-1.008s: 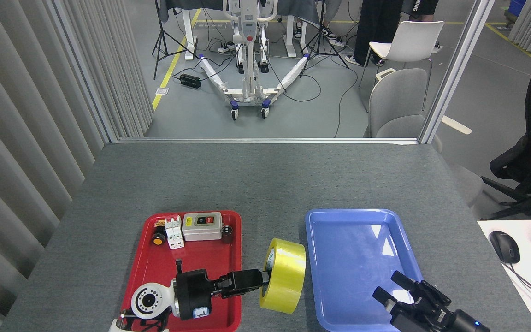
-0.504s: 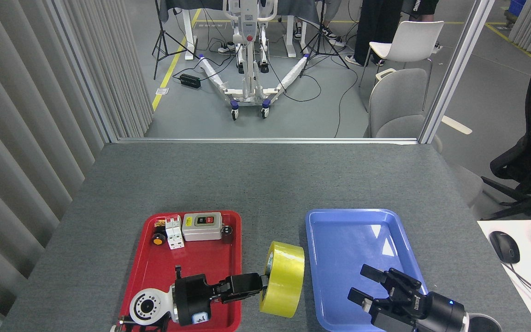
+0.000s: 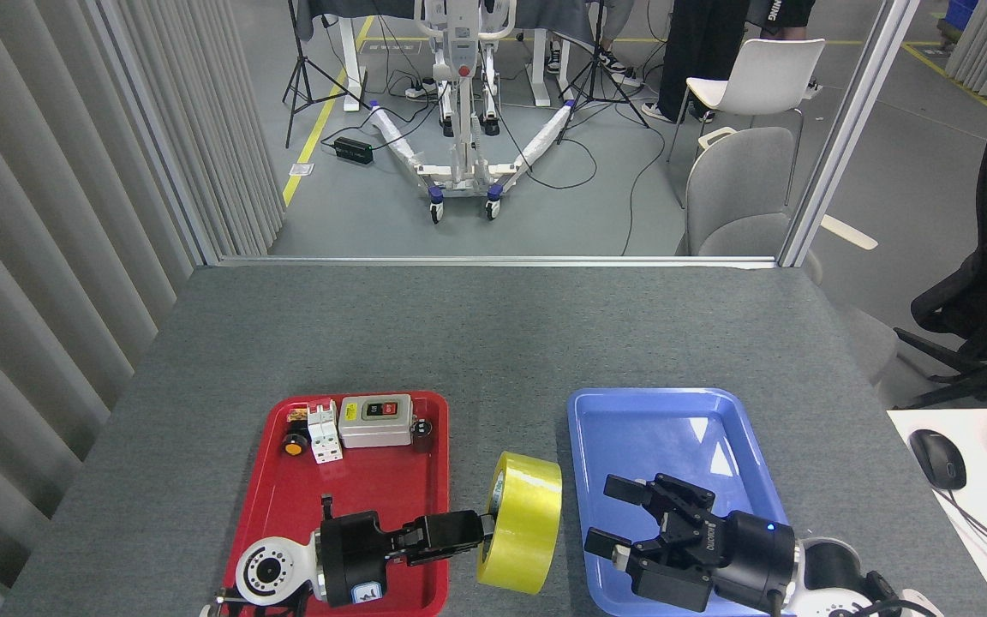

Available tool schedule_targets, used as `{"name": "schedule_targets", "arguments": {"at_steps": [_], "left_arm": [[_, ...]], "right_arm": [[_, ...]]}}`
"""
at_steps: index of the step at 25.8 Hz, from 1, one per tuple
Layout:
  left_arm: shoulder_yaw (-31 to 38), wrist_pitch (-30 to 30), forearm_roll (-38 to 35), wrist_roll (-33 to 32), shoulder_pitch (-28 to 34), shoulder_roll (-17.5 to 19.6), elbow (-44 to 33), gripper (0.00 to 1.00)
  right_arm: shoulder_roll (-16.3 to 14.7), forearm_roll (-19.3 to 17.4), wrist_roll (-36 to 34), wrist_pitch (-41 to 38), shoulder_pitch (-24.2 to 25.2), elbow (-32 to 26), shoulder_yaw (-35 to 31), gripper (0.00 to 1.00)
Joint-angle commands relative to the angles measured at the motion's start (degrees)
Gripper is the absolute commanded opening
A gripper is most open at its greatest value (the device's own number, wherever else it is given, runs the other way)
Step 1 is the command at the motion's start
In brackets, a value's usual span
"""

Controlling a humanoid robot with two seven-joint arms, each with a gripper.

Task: Place and move tape with both arms
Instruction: 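Move the right gripper toward the tape roll held by the left gripper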

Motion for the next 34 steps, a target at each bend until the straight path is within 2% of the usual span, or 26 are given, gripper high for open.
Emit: {"name": "schedule_targets", "arguments": {"at_steps": [1,3,8,14,19,24,30,34], "left_arm": [[0.28,-0.01,0.00,0.02,0.01,0.25,0.04,0.00],[0.72,-0.01,0.00,0.02,0.01,0.25,0.04,0.00],[1.08,-0.10,0.00,0.02,0.09,0.78,0.13,0.00],[1.34,-0.27,0.00,0.02,0.09,1.13,0.57,0.00],[1.95,-0.27,0.00,-0.24,0.09,1.48,1.01,0.00],[2.57,-0.36,1.58,-1.03,0.09,1.57,1.01,0.00],[3.01,-0.45,1.67,-1.29,0.09,1.83,1.62,0.00],[3.10,-0.45,1.67,-1.29,0.09,2.18,1.71,0.00]], "right_arm": [[1.86,0.44,0.07,0.02,-0.84,0.79,1.54,1.00],[3.36,1.14,0.07,0.02,-1.72,1.14,1.63,1.00],[6.61,5.71,0.07,0.02,-3.57,3.60,1.63,1.00],[9.07,6.94,-0.02,0.02,-4.45,5.63,1.63,0.98],[11.44,8.44,-0.02,0.02,-5.59,7.74,1.72,0.93],[11.97,8.97,-0.02,0.02,-7.08,7.91,3.48,0.86],[13.29,9.76,-0.19,0.02,-7.43,7.91,5.23,0.71],[13.90,9.93,-0.19,0.02,-8.14,8.88,6.03,0.53]]}}
